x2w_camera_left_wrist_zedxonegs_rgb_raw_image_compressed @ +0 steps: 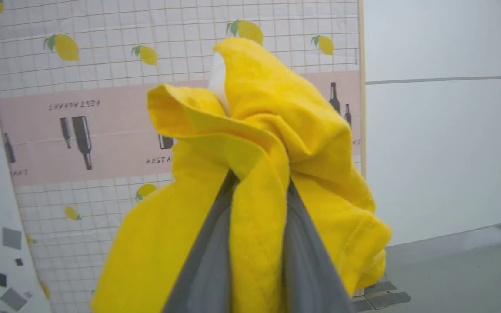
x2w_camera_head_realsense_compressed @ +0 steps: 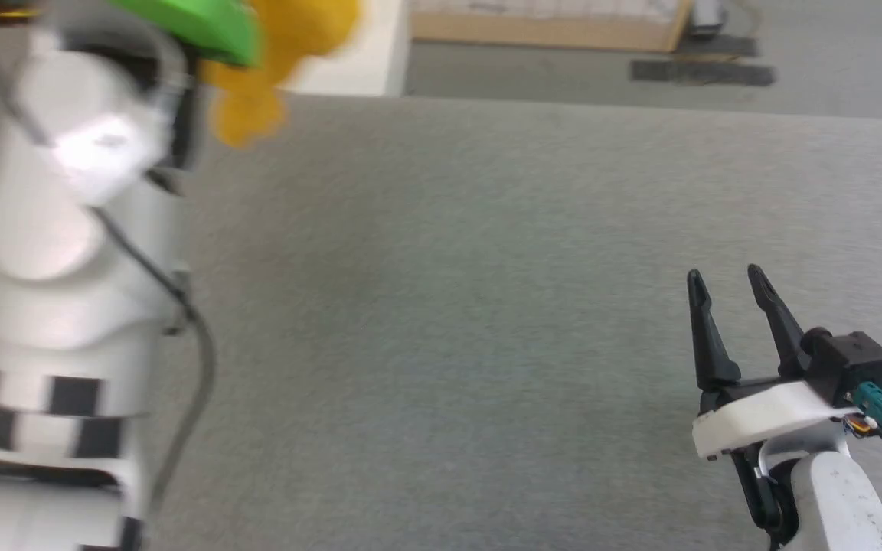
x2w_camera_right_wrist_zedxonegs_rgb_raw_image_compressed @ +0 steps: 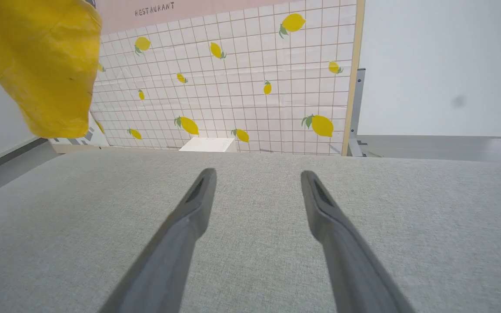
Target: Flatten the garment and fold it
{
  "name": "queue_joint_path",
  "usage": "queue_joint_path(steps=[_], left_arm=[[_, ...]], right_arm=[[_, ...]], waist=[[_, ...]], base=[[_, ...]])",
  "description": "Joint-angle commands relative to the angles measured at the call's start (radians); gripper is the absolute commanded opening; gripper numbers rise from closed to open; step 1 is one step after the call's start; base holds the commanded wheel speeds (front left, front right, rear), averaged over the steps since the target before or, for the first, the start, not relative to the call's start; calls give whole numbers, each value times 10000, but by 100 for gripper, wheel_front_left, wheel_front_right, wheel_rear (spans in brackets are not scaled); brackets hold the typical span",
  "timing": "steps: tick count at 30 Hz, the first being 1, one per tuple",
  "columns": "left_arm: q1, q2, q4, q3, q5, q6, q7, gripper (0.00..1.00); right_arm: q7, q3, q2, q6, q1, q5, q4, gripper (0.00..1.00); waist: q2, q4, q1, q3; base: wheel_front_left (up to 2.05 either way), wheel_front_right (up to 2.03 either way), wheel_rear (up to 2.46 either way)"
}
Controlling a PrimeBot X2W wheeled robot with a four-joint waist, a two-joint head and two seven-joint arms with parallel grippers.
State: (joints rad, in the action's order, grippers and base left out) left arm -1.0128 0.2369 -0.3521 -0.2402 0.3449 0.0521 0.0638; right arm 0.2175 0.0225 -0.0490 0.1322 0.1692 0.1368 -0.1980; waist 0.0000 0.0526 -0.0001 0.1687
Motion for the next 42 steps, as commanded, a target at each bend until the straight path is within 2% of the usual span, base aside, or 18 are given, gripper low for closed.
queue_joint_path(steps=[1,6,11,15,16,17,18,19,20,24,27,31,37,42], left_arm=[[-27,-325,-28,-205,96,113,76,0],[643,-1315,-374,-1076,563,406,34,0],[1980,-1753,-1162,-1966,1484,575,-345,0],[2907,-1831,-2219,-2924,1773,613,-1208,0],[3502,-1851,-3133,-3484,2113,639,-2144,0],[3643,-1854,-3370,-3638,2211,648,-2461,11],[3805,-1857,-3635,-3814,2337,660,-2856,41],[3923,-1859,-3819,-3939,2445,669,-3179,84],[4031,-1861,-3979,-4091,2556,681,-3530,100],[4364,-1864,-4108,-4231,3227,705,-4447,100],[4476,-1839,-3799,-4051,3433,657,-4179,100],[4623,-1555,-2885,-3467,3402,459,-2513,100],[5040,-701,-1448,-2502,2547,-388,1101,100],[5767,-55,-530,-1714,1900,-913,1944,100]], right_arm=[[11,31,-13,-15,-173,93,25,100],[-38,88,-13,-15,-336,119,45,100],[-66,198,-13,-15,-420,120,107,100],[-129,275,-13,-15,-524,82,214,100],[-153,290,-13,-15,-611,113,301,100],[-151,296,-13,-15,-630,128,313,100],[-157,288,-13,-15,-653,151,313,100],[-160,275,-13,-15,-668,160,308,100],[-161,265,-13,-15,-684,162,305,100],[-194,269,-13,-15,-726,126,344,100],[-217,268,-13,-15,-754,92,376,100],[-272,245,-13,-15,-802,46,453,100],[-407,212,-13,-15,-912,-24,645,100],[-516,177,-12,-15,-999,-68,806,100]], waist=[[0,-1083,1,-724],[0,-1834,1,-823],[0,-2480,1,-941],[0,-2755,1,-908],[0,-2825,1,-843],[0,-2824,1,-823],[0,-2811,1,-804],[0,-2785,1,-795],[0,-2731,1,-789],[0,-2451,1,-825],[0,-2209,1,-909],[0,-1917,1,-1036],[0,-1549,1,-1190],[0,-1373,1,-1258]], base=[[0,0,0],[0,0,0],[0,0,0],[0,0,0],[0,0,0],[0,0,0],[0,0,0],[0,0,0],[0,0,0],[0,0,0],[0,0,0],[0,0,0],[0,0,0],[0,0,0]])
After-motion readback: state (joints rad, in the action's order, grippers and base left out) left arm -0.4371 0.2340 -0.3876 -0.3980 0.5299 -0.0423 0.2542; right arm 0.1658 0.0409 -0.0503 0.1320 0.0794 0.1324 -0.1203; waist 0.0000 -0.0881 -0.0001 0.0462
